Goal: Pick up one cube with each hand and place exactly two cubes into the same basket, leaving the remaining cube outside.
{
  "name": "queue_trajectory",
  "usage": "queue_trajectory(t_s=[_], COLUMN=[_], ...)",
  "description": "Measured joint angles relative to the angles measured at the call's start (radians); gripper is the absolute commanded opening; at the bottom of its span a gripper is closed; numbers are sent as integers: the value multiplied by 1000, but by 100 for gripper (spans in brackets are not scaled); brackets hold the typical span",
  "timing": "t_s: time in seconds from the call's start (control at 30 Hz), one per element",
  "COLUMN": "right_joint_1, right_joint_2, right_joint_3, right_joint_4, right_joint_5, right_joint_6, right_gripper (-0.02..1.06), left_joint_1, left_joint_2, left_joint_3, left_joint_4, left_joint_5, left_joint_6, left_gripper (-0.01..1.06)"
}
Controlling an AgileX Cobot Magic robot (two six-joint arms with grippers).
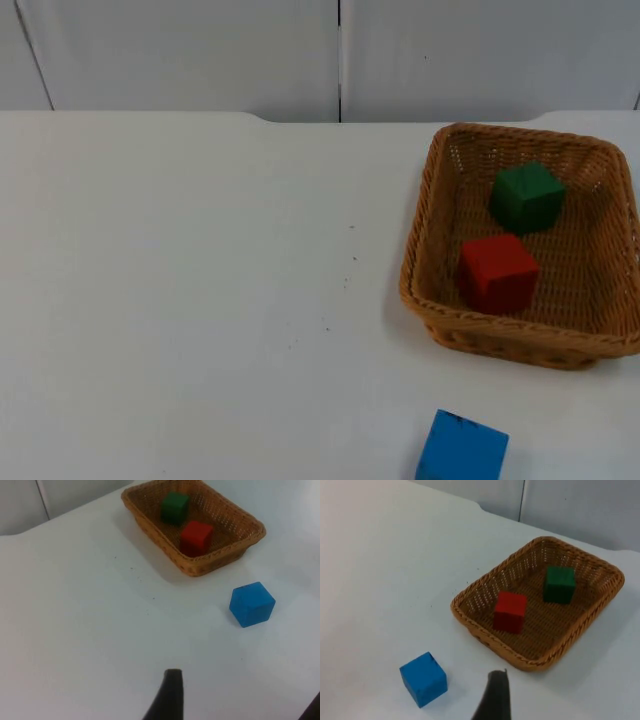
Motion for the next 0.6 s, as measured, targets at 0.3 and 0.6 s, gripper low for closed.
queue_trajectory(t_s=[0.3, 0.6], right_joint_1=[0, 0], right_joint_2=[-115, -171], right_joint_3=[82, 112], right_joint_4=[-65, -97], right_joint_5=[-4, 7], right_joint_6=[62, 114], right_gripper=[69, 69], left_joint_1=[0, 0], left_joint_2=[0, 0], left_joint_3=[3, 70], left_joint_4=[2, 2], left_joint_5=[0, -30], left_joint_6=[9, 2], left_gripper=[78, 78])
